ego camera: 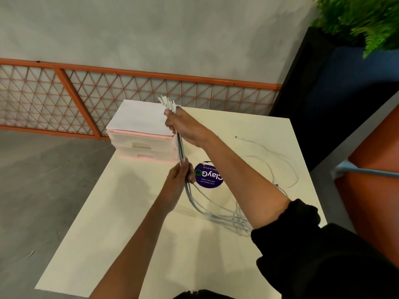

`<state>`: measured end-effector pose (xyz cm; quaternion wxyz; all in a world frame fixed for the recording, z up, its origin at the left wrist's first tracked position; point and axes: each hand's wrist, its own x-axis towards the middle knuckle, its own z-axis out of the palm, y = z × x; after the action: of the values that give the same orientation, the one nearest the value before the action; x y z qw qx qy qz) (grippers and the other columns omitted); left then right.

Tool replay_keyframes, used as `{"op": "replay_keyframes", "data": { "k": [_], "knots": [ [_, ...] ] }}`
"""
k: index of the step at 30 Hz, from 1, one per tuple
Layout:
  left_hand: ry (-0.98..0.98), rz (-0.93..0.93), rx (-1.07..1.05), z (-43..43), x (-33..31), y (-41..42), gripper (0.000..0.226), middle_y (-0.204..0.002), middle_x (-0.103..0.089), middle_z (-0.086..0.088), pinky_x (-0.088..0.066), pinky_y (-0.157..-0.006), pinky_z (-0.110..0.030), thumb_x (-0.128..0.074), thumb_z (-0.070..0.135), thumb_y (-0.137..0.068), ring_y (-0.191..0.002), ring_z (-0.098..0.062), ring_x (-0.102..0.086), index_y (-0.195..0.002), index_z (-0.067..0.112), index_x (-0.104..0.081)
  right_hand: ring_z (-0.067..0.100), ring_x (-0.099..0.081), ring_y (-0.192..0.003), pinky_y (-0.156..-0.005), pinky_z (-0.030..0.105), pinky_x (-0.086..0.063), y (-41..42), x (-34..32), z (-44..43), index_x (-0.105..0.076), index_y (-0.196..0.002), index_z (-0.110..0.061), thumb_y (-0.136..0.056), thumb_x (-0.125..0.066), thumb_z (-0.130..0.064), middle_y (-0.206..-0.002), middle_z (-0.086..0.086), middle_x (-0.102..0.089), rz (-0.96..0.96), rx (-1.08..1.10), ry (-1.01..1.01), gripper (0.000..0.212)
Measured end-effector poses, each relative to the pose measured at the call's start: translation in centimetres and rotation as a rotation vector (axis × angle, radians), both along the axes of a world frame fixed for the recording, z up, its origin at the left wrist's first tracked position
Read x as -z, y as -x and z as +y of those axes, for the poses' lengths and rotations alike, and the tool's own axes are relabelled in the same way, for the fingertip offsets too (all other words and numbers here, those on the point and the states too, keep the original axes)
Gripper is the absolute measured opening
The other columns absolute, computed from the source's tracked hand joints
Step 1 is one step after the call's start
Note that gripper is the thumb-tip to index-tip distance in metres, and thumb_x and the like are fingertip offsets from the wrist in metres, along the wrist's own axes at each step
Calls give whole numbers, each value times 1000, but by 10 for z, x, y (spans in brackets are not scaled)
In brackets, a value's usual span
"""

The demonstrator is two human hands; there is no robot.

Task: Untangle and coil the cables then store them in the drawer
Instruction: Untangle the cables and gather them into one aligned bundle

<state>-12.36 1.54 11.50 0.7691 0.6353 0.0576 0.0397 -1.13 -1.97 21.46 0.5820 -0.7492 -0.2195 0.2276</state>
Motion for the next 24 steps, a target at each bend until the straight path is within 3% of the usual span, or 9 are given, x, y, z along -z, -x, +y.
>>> {"op": "replay_keyframes", "data": {
  "k": [4,7,9,10,13,16,18,21,24],
  "knots": [
    [32,50,-8,-11,13,5,38,-55,-33,6,-40,-70,-31,-29,41,-98,-54,-12,-37,-72,14,-36,8,-25,-60,-58,24,-25,-3,-12,0,-35,-113,-9,-104,-29,-23,-68,-2,-28,32,-5,-35,18],
    [35,75,-91,-14,9,2,40,-54,-28,9,-34,-56,-24,-29,37,-102,-51,-8,-28,-70,14,-33,11,-52,-83,-77,23,-39,1,-13,-15,-41,-125,-8,-102,-34,-38,-90,2,-55,-25,2,54,39],
    [83,74,-164,-14,6,1,40,-53,-28,9,-28,-48,-19,-30,36,-103,-48,-7,-26,-69,14,-35,21,-55,-112,-97,32,-38,6,-7,-31,-41,-136,-7,-100,-25,-50,-122,11,-58,-28,-19,143,59],
    [117,68,-196,-13,5,0,40,-51,-28,10,-26,-45,-18,-30,35,-103,-46,-7,-25,-69,15,-35,25,-53,-118,-102,37,-38,11,-1,-39,-39,-139,-6,-99,-17,-53,-129,15,-56,-10,-33,188,66],
    [225,33,-268,-7,1,-7,40,-50,-26,12,-22,-42,-17,-29,32,-104,-44,-5,-23,-68,16,-33,28,-58,-108,-100,43,-42,31,45,-65,-41,-138,-6,-97,-8,-58,-119,13,-60,187,-103,256,74],
    [264,16,-323,-1,-2,-11,41,-50,-25,10,-22,-41,-17,-31,35,-104,-43,-5,-22,-67,18,-32,22,-61,-96,-94,40,-47,59,94,-92,-54,-123,-10,-95,-16,-63,-108,8,-64,312,-209,367,71],
    [262,14,-340,2,-3,-13,42,-49,-25,11,-22,-41,-18,-32,35,-104,-43,-5,-22,-66,18,-32,21,-61,-103,-96,36,-46,78,112,-117,-56,-124,-11,-96,-24,-60,-116,7,-64,316,-290,461,65],
    [232,12,-357,2,-3,-12,43,-48,-25,12,-23,-40,-17,-33,36,-103,-42,-5,-23,-65,18,-31,17,-57,-111,-102,34,-44,89,125,-158,-56,-124,-19,-88,-54,-57,-119,-2,-61,207,-391,619,53],
    [207,19,-374,1,0,-11,42,-47,-26,12,-23,-41,-17,-34,38,-103,-42,-5,-23,-66,18,-32,15,-51,-118,-104,32,-40,80,123,-196,-52,-128,-27,-75,-75,-44,-128,-6,-55,150,-392,781,61]
  ]
}}
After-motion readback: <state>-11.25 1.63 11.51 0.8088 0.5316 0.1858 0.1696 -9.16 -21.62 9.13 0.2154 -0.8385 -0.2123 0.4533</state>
